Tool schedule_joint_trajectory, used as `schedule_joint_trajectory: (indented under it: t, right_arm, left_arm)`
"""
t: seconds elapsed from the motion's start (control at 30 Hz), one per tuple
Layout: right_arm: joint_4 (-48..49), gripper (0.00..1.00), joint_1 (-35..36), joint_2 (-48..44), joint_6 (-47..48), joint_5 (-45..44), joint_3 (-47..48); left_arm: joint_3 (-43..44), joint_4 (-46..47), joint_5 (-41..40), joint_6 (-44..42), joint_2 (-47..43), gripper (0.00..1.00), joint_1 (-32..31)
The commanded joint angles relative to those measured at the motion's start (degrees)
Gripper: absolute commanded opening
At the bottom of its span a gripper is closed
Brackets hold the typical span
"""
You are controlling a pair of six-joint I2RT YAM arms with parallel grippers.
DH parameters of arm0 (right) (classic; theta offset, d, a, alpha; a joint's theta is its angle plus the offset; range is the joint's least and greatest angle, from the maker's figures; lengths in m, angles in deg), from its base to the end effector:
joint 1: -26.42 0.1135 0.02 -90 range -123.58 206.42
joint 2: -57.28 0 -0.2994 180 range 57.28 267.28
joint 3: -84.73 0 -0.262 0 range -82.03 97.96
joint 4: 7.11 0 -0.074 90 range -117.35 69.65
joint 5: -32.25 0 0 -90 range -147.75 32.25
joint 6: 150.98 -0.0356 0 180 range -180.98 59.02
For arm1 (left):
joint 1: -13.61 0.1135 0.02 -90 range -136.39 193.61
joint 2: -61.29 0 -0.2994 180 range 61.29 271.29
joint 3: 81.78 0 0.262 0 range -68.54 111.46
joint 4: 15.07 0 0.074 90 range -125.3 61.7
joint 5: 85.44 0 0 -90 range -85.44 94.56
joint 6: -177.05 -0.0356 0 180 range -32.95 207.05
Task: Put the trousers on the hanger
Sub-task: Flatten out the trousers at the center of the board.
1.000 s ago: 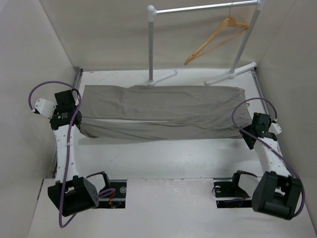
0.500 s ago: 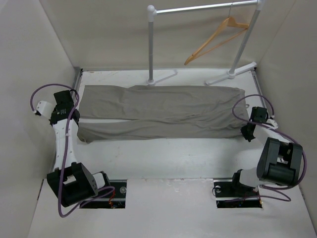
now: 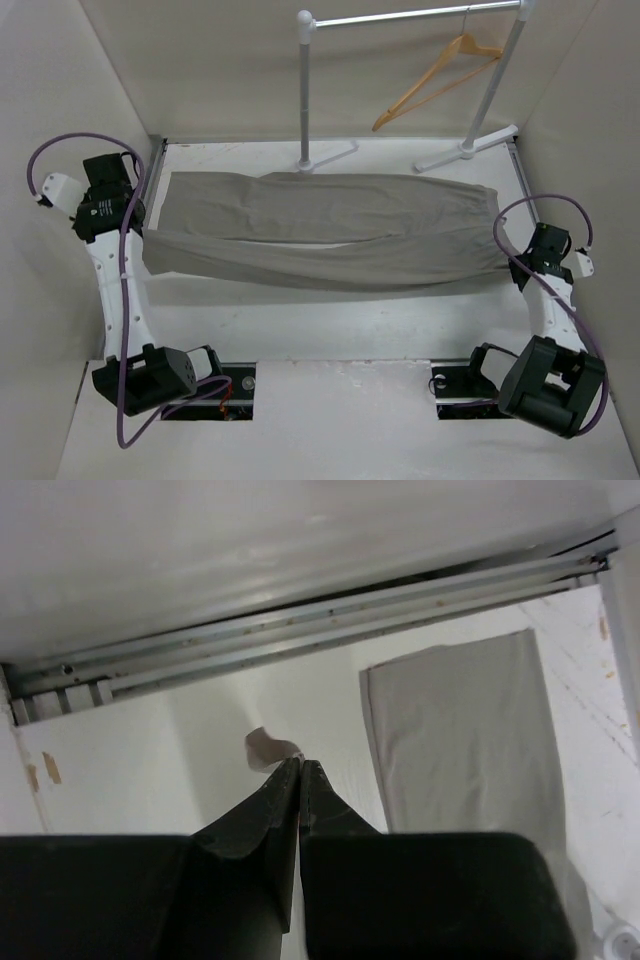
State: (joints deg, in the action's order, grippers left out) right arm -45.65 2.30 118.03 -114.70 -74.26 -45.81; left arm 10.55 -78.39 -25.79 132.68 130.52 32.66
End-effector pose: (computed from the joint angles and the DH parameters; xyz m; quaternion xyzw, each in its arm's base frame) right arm 0.1788 -0.0911 0.2408 0.6223 0.6922 -0.0436 0.3630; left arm 0.2161 0.0936 0.4286 -0.5614 0.6808 0.1377 0.4499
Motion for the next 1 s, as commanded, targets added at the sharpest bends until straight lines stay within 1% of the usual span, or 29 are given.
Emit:
schedule_joint_trajectory:
  t: [0.0, 0.1, 0.2, 0.27, 0.3, 0.43, 0.53, 0.63, 0.7, 0.73, 0.77, 0.83, 0.87, 0.9, 0.93, 0.97]
  right_arm:
    - [-1.9, 0.00, -0.8, 1.4, -2.0, -0.4, 0.9]
    - [-2.8, 0.00, -1.1, 0.1, -2.6, -0.5, -0.7]
    - [-5.4, 0.00, -1.3, 0.0, -2.6, -2.8, -0.3]
    - [-5.5, 0.00, -0.8, 1.5, -2.4, -2.8, 0.3]
    - [-5.1, 0.00, -0.8, 2.2, -2.4, -2.8, 0.3]
    - [-3.7, 0.01, -0.1, 3.2, -1.2, -4.5, -1.0]
    - [-2.8, 0.02, 1.8, 2.8, -1.0, -6.0, -2.1]
    - [-2.3, 0.02, 2.7, 2.8, -1.0, -6.3, -1.9]
    - [-2.3, 0.02, 2.9, 2.1, -0.6, -6.5, -1.3]
    - [-2.3, 0.03, 3.0, 1.7, -0.6, -6.5, -1.1]
    - [-2.4, 0.03, 3.2, 1.4, -0.6, -6.4, -0.8]
    - [-2.4, 0.03, 4.1, 1.3, -0.6, -6.3, -0.4]
    - [-2.4, 0.03, 4.6, 1.3, -0.7, -6.3, -0.1]
    - [-2.3, 0.03, 5.2, 1.5, -0.8, -6.3, -0.1]
    - [-2.1, 0.03, 5.6, 1.7, -0.9, -6.3, 0.0]
    - [-2.1, 0.03, 6.0, 2.1, -1.0, -6.2, 0.2]
  left_arm:
    - [4.6, -4.8, -4.9, -4.3, 1.5, 0.00, -0.5]
    - [3.4, -4.6, -5.1, -7.2, 3.3, 0.00, 0.2]
    - [6.1, -4.2, -7.2, -9.5, 5.7, 0.00, 0.2]
    - [7.7, -3.8, -8.1, -13.3, 9.1, 0.00, -0.4]
    - [7.4, -3.1, -8.7, -14.3, 10.4, 0.01, -0.5]
    - [0.4, 1.3, -8.6, -13.9, 11.8, 0.02, 0.6]
    - [-3.1, 4.7, -6.0, -13.6, 14.0, 0.03, 2.8]
    - [-3.4, 9.7, -4.0, -14.2, 16.1, 0.03, 3.0]
    - [-2.4, 11.5, -3.3, -14.4, 17.8, 0.06, 2.4]
    - [-1.9, 11.9, -2.4, -14.3, 18.8, 0.10, 1.9]
    - [-1.6, 12.3, -1.0, -14.1, 19.9, 0.20, 1.7]
    - [-1.5, 12.2, 3.5, -13.6, 21.4, 0.45, 1.7]
    - [-2.8, 12.5, 4.4, -12.8, 20.6, 0.57, 1.7]
    - [-4.9, 13.0, 4.4, -11.6, 18.9, 0.66, 1.7]
    - [-7.3, 13.5, 4.3, -10.5, 16.8, 0.68, 1.8]
    - [-10.2, 13.9, 4.2, -9.2, 13.9, 0.68, 2.0]
